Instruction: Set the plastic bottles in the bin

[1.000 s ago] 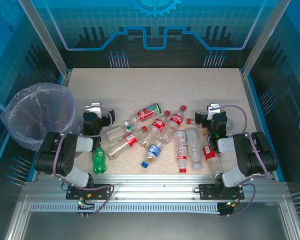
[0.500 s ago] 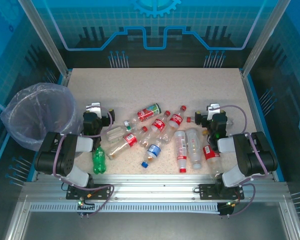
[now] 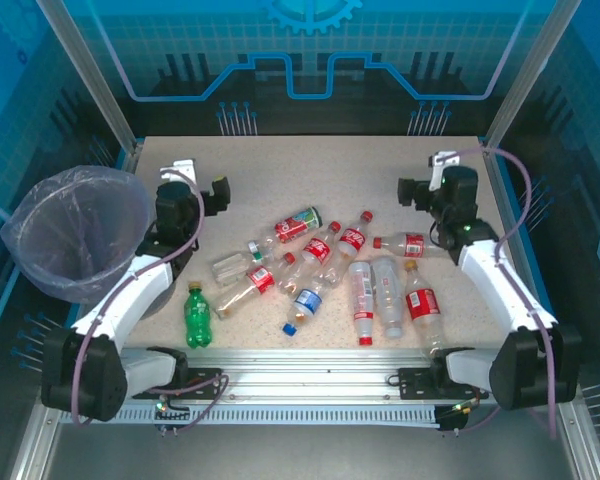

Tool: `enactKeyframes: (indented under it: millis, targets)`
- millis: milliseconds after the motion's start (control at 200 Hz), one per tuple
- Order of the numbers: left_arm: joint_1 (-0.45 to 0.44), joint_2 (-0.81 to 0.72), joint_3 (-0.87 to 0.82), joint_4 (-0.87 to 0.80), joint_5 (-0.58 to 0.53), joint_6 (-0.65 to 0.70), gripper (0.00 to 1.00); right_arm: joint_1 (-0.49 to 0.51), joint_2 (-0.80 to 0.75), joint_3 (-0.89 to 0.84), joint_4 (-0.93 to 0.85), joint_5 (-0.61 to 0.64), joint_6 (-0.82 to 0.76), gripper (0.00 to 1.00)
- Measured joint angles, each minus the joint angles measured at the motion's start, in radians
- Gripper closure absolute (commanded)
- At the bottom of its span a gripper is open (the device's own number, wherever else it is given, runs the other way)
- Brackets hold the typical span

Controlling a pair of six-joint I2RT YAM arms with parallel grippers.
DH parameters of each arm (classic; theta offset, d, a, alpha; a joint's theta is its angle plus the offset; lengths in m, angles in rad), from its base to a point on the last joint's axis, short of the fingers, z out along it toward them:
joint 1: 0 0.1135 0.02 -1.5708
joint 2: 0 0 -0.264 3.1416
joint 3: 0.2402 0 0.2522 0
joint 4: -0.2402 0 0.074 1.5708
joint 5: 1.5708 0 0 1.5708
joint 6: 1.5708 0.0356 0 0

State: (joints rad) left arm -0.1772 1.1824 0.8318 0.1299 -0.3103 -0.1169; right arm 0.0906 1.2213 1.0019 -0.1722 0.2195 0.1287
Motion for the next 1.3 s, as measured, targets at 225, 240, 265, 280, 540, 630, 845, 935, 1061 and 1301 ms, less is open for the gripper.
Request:
enactKeyframes:
  millis: [225,240,265,280,540,630,845,935,1061,1301]
  targets:
    - [-0.186,0.014,0.216,-0.366,0.063,-0.137,0.04,0.002,-0.047,0.204,-0.695,0.002,0.188,0.11]
    - [-0.197,0.016,0.222,-0.381,0.073,-0.147,0.04,0.002,-0.048,0.204,-0.739,-0.003,0.2,0.12]
    - [-0.214,0.022,0.229,-0.407,0.091,-0.166,0.04,0.003,-0.051,0.2,-0.785,-0.01,0.214,0.14]
    - [-0.22,0.024,0.232,-0.418,0.1,-0.172,0.04,0.003,-0.053,0.195,-0.817,-0.016,0.227,0.14]
    - [-0.25,0.039,0.232,-0.499,0.265,-0.326,0.05,0.003,-0.021,-0.033,-0.996,-0.092,0.313,0.22]
    - [-0.257,0.038,0.23,-0.498,0.31,-0.356,0.05,0.003,0.022,-0.085,-0.979,-0.114,0.317,0.21]
    - [-0.26,0.036,0.195,-0.492,0.37,-0.396,0.04,0.002,0.111,-0.174,-0.863,-0.156,0.316,0.19]
    - [-0.26,0.031,0.188,-0.492,0.38,-0.409,0.04,-0.002,0.155,-0.18,-0.83,-0.167,0.311,0.26]
    - [-0.26,0.016,0.187,-0.491,0.387,-0.41,0.04,-0.003,0.173,-0.176,-0.82,-0.178,0.305,0.37]
    - [-0.268,0.012,0.187,-0.488,0.426,-0.435,0.04,-0.004,0.102,-0.101,-0.886,-0.143,0.293,0.43]
